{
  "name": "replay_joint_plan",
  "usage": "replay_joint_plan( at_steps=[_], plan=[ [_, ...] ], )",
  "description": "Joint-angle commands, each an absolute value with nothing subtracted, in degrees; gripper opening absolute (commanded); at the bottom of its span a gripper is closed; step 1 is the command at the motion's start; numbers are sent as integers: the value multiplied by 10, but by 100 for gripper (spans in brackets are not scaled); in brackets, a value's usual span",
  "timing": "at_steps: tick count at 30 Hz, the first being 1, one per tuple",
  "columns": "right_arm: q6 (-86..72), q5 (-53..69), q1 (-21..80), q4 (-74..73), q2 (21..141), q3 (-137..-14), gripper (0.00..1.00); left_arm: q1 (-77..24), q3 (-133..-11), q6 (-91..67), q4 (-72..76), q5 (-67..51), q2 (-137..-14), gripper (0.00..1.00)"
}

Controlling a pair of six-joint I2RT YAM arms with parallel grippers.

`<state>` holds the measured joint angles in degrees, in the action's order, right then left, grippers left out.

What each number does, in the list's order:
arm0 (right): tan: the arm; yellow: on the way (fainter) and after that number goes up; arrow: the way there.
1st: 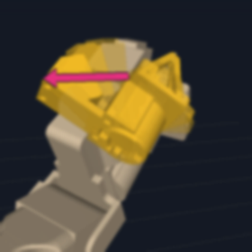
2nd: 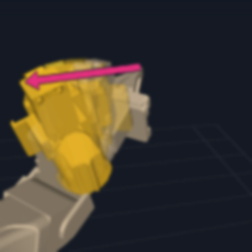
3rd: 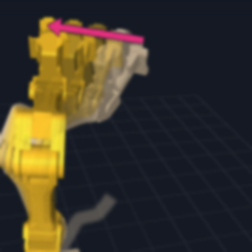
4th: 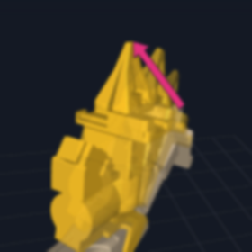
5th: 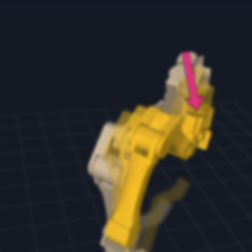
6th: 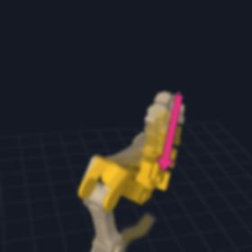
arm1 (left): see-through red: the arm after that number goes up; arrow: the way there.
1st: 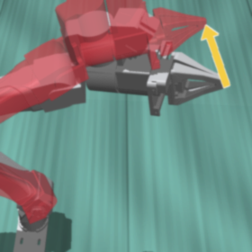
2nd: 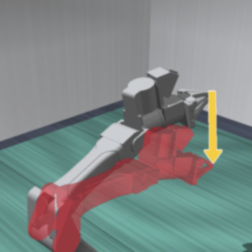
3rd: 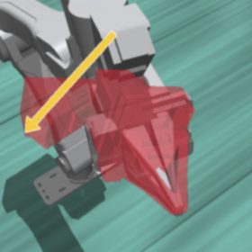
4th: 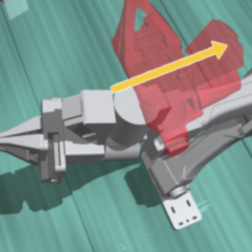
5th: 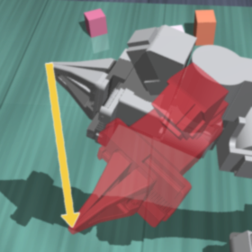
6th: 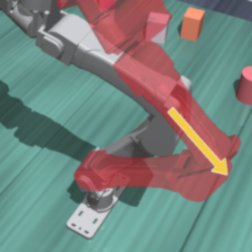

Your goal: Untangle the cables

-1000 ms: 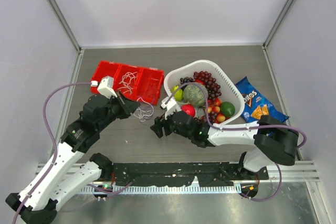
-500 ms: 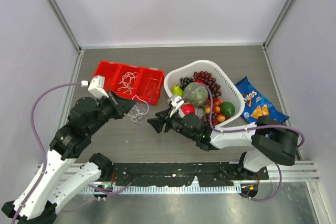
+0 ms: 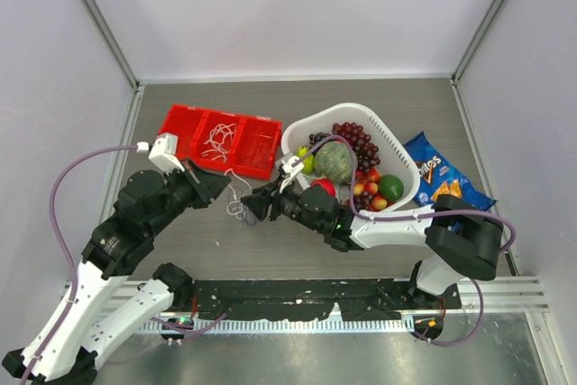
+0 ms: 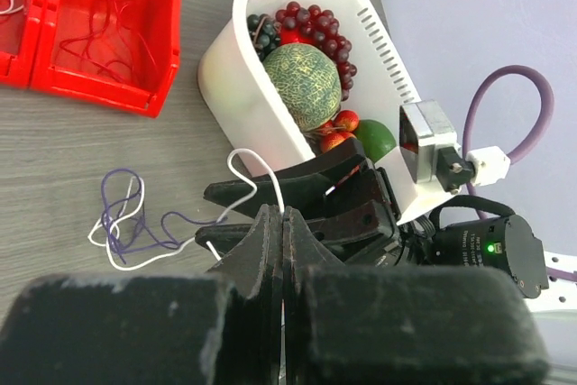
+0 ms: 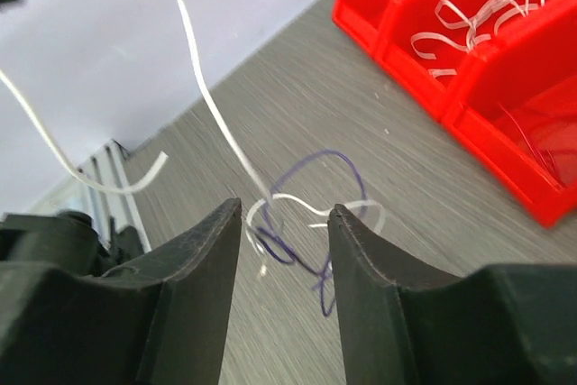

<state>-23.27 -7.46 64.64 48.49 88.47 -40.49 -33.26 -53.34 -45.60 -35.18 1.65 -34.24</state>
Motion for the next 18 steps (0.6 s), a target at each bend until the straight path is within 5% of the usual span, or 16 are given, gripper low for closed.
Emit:
replay_joint_plan(
  at_steps=[1,18],
  plan=[
    [-216,-75,647,424,866,-409,57,-334,-558,-447,-364,34,-345,0],
    [-156,-47,623,431,875,-431,56,-335,-664,-407,-352,-35,-381,0]
  ],
)
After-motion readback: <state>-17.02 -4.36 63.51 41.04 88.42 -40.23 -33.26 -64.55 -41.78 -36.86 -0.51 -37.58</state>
